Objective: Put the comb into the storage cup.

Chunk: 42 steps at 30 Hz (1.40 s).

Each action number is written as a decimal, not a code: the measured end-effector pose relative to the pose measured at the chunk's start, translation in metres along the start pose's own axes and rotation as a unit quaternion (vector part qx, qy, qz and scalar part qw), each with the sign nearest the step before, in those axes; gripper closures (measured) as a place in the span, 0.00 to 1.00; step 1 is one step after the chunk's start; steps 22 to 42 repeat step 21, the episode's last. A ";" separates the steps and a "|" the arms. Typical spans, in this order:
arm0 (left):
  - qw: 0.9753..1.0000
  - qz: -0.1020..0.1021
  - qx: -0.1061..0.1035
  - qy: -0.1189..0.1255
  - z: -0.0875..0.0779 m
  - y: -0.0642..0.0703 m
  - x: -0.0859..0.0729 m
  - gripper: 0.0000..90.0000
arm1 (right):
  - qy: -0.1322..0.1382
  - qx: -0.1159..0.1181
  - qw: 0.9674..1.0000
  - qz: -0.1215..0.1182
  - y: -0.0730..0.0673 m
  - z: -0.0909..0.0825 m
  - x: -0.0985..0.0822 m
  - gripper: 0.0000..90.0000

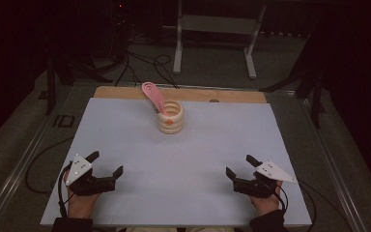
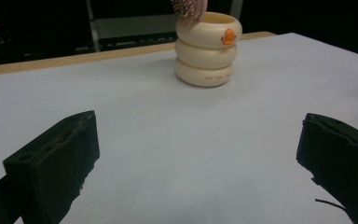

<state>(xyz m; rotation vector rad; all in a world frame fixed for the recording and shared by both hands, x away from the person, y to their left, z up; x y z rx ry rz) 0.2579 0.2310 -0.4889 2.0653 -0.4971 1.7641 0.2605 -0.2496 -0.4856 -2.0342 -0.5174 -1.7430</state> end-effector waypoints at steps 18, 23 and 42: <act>1.000 0.002 0.015 0.003 -0.001 -0.002 -0.001 0.00 | 0.003 0.004 1.000 0.000 -0.002 0.000 -0.003 0.10; 1.000 0.003 0.015 0.002 -0.001 -0.002 -0.001 0.00 | 0.003 0.004 1.000 0.001 -0.002 0.000 -0.003 0.10; 1.000 0.003 0.015 0.002 -0.001 -0.002 -0.001 0.00 | 0.003 0.004 1.000 0.001 -0.002 0.000 -0.003 0.10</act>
Point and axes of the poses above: each handheld gripper's, and its own axes: z roughly forward along the jaws, x roughly out of its top, y roughly to its right, the point moved 2 cm from there along z, roughly forward along the jaws, and after that the axes turned 11 degrees about y, right-handed, at the moved point
